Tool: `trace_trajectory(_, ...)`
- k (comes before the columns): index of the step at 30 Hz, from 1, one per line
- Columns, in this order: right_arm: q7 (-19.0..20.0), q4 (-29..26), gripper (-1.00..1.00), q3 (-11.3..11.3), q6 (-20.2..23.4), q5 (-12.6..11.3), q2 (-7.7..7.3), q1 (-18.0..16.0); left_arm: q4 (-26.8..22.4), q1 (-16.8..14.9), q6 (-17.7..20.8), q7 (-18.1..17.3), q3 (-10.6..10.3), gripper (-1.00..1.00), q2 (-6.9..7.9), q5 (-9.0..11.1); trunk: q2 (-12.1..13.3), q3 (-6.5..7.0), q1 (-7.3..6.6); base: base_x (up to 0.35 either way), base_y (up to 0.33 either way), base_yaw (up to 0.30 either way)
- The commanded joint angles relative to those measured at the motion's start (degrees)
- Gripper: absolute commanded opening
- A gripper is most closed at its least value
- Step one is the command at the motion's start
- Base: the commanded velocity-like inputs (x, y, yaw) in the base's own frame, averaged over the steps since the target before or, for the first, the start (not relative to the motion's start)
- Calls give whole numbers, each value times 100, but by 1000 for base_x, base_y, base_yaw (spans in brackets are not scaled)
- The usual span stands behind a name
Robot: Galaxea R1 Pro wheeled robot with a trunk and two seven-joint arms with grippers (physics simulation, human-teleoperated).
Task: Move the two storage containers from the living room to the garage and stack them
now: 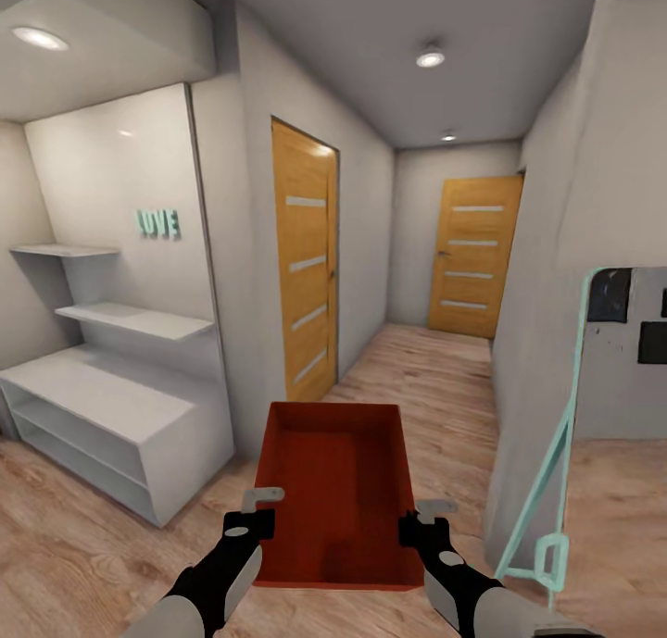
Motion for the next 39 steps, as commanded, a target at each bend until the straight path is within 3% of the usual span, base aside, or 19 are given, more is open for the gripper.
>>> trace_trajectory(1, 15, -9, -100, 169, -149, 51, -50, 0, 3, -3, 36, 62, 445, -100, 106, 99, -3, -1, 5, 317, 185, 0)
trace_trajectory(18, 13, -9, -100, 169, -155, 52, -46, 0, 4, -5, 33, 62, 445, -100, 105, 96, -3, -1, 5, 317, 176, -10)
trace_trajectory(39, 6, -9, -100, 169, -155, 51, -50, 0, 4, -5, 32, 62, 445, -100, 105, 95, -3, -1, 5, 317, 167, -267)
